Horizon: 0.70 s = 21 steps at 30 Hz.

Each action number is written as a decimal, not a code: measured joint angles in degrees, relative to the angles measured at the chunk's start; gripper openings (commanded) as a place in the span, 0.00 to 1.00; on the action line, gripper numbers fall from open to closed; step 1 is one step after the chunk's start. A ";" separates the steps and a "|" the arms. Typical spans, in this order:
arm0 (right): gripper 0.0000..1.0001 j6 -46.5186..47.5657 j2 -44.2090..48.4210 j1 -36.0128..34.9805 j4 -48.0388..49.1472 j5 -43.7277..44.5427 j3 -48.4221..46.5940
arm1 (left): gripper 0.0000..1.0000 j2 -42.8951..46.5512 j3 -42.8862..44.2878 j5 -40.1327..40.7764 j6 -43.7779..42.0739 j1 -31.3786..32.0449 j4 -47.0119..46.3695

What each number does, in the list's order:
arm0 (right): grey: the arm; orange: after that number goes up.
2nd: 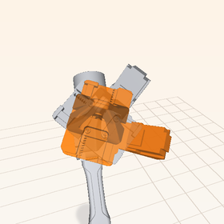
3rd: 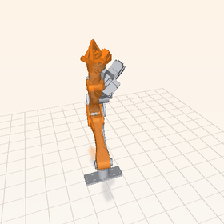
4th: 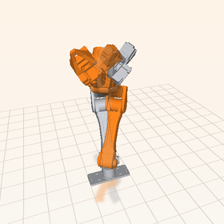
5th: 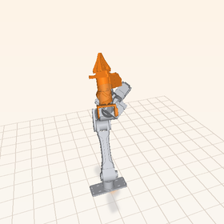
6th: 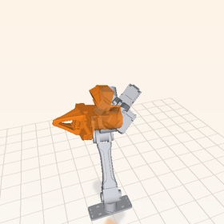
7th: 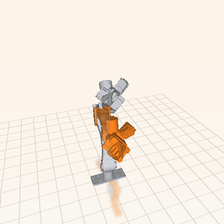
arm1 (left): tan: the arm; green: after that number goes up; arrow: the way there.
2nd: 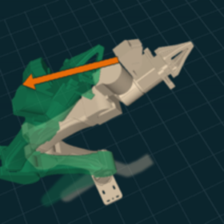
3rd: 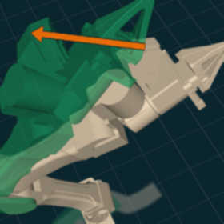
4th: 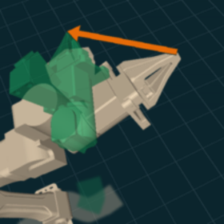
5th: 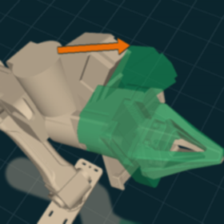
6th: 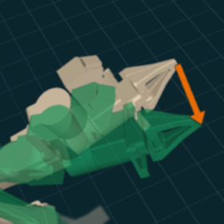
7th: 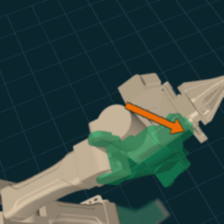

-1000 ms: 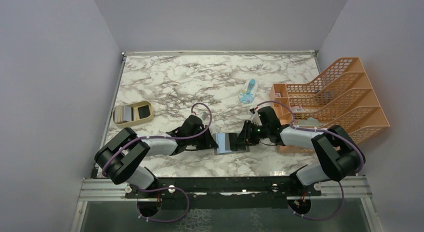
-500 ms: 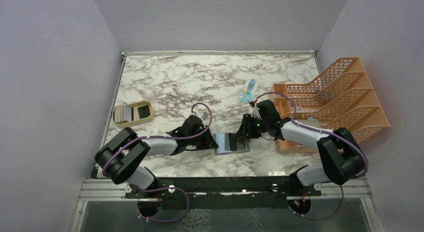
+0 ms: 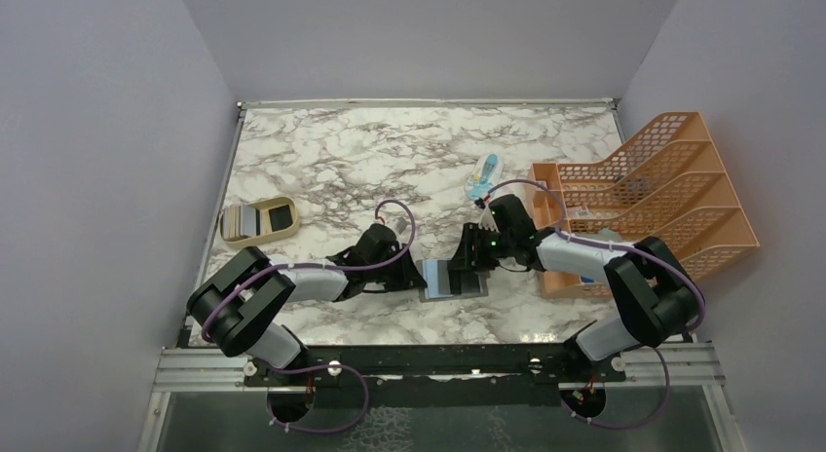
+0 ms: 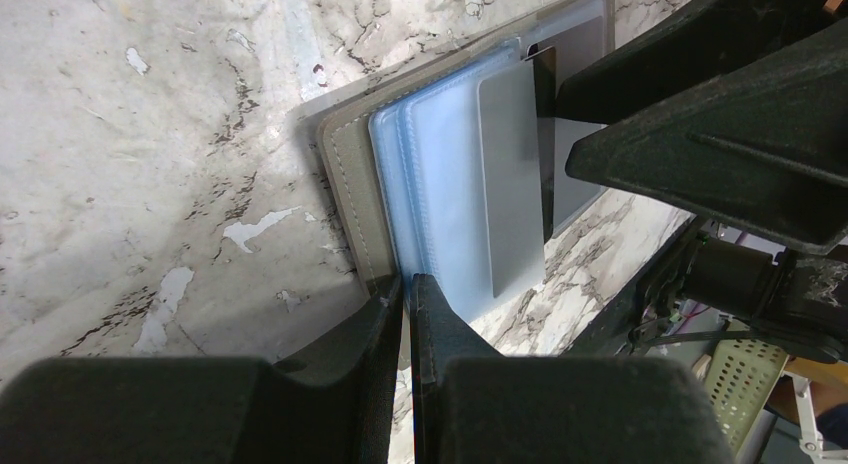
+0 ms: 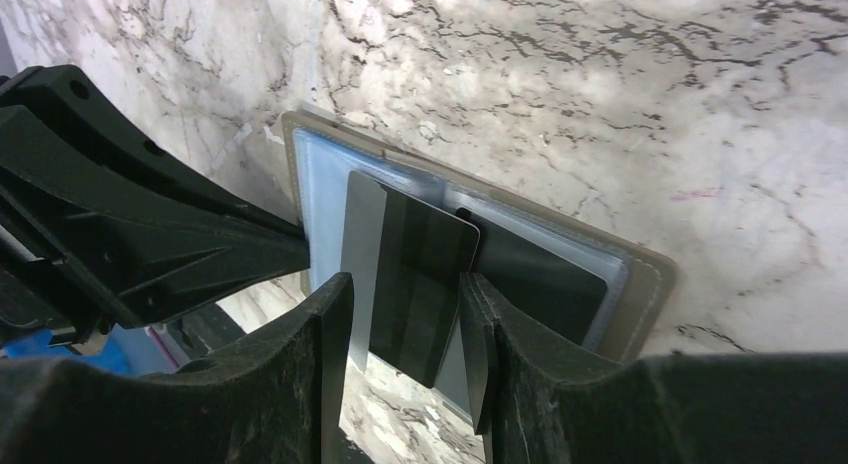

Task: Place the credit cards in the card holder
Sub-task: Insert the credit card into the card holder.

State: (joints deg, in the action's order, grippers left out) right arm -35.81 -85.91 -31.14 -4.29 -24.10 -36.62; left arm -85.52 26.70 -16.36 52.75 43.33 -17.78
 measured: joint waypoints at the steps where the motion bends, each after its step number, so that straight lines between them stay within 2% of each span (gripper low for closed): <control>1: 0.44 -0.44 -0.22 -0.15 0.37 -0.31 0.00 | 0.13 0.00 0.02 0.00 0.00 0.02 0.02; 11: 0.43 -2.29 -0.57 -0.44 2.36 -2.47 0.04 | 0.12 -0.02 0.07 0.00 -0.07 0.02 0.07; 21: 0.48 -3.58 3.45 -0.74 -0.55 -1.11 0.96 | 0.12 0.11 0.07 0.00 -0.04 0.04 0.22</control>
State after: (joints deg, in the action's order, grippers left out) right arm -39.40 -82.46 -31.88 -4.84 -25.21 -35.66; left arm -85.41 26.76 -16.36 52.71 43.38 -17.56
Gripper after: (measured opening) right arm 0.474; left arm 0.124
